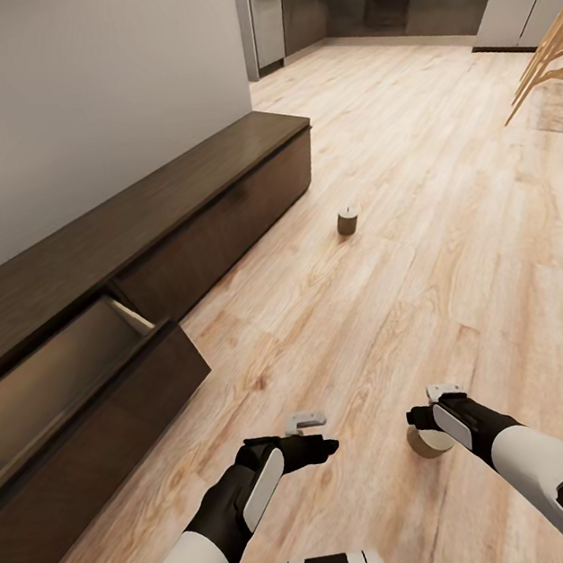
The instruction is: Place each of the two pumpkins and all three candles from the living room inside a cabinet in the living room (use any cabinet), then make sure every cabinet is closed, and position the cauldron so it is next to a table in the living room.
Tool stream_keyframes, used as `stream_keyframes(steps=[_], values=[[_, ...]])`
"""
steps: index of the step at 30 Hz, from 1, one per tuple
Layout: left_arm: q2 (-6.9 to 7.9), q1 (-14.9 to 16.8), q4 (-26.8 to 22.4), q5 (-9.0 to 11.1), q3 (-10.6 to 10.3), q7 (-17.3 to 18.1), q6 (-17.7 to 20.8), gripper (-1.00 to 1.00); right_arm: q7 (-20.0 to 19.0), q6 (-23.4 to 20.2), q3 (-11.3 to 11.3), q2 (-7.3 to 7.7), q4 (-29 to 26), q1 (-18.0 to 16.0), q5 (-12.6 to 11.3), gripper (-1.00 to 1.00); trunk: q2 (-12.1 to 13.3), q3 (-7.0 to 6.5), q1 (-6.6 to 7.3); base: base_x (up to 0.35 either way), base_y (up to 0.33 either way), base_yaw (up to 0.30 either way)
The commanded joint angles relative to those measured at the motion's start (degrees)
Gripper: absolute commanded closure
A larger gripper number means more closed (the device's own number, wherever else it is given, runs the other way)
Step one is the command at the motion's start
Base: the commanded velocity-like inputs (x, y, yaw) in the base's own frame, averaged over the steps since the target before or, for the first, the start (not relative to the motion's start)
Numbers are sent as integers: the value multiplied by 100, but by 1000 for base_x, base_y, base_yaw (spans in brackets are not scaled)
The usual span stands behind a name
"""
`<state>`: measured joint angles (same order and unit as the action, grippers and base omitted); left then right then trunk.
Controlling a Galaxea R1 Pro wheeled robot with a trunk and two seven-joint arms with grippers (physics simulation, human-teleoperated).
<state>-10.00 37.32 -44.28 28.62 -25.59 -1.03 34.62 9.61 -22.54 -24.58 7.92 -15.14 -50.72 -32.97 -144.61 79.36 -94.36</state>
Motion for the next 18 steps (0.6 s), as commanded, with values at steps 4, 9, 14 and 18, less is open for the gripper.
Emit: stream_keyframes(steps=[4,9,14,18], values=[[0,3,-2,20,0,-11,19,-100,41,-29,-46,5,-16,0,-60,-100,-2,4,1,79,-140,0],[0,3,-2,20,1,-12,19,-100,41,-29,-46,5,-16,0,-57,-100,-2,4,1,12,-22,0],[0,3,-1,20,-3,-12,19,-100,10,-32,-54,0,-16,0,-56,-100,-2,4,1,1,-2,0],[0,3,-1,20,-4,-12,19,-100,-18,-31,-55,-26,-20,0,-59,-100,-2,4,1,0,0,0]])
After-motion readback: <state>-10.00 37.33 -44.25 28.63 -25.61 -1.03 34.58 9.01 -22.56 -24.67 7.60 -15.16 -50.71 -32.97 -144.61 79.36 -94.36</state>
